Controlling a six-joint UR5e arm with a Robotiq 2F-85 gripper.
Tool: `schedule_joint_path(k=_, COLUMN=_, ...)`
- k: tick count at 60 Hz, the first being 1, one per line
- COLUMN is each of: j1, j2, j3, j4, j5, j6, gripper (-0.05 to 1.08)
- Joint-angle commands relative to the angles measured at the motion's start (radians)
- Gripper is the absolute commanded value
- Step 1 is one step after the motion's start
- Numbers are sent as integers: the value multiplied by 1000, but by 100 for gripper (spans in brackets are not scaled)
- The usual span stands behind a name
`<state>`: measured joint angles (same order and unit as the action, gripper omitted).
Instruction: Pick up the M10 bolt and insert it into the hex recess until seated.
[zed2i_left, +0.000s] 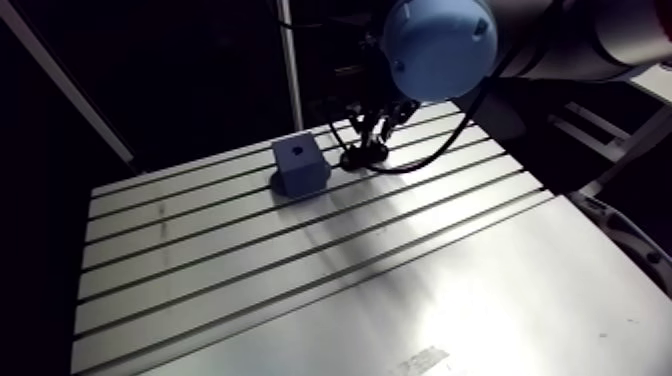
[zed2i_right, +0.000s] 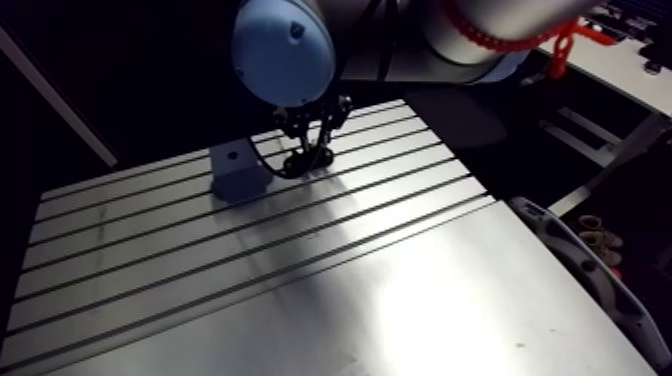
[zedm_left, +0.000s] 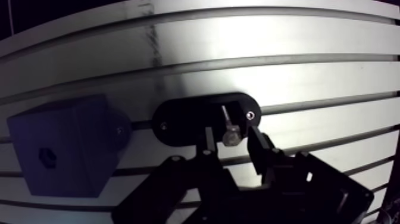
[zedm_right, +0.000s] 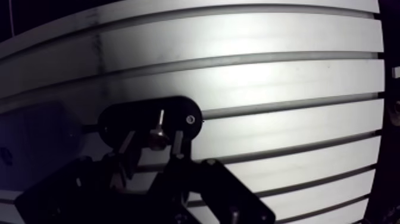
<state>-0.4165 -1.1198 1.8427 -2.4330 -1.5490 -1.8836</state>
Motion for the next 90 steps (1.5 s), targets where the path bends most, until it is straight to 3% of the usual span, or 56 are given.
schedule_joint_path(k=1, j1=-1, j2=2, j3=0, j4=-1, j5=0, j6=1, gripper=59)
schedule_joint_path(k=90, j1=1, j2=1, j3=0, j4=1, j5=-1, j6=-9, gripper=65)
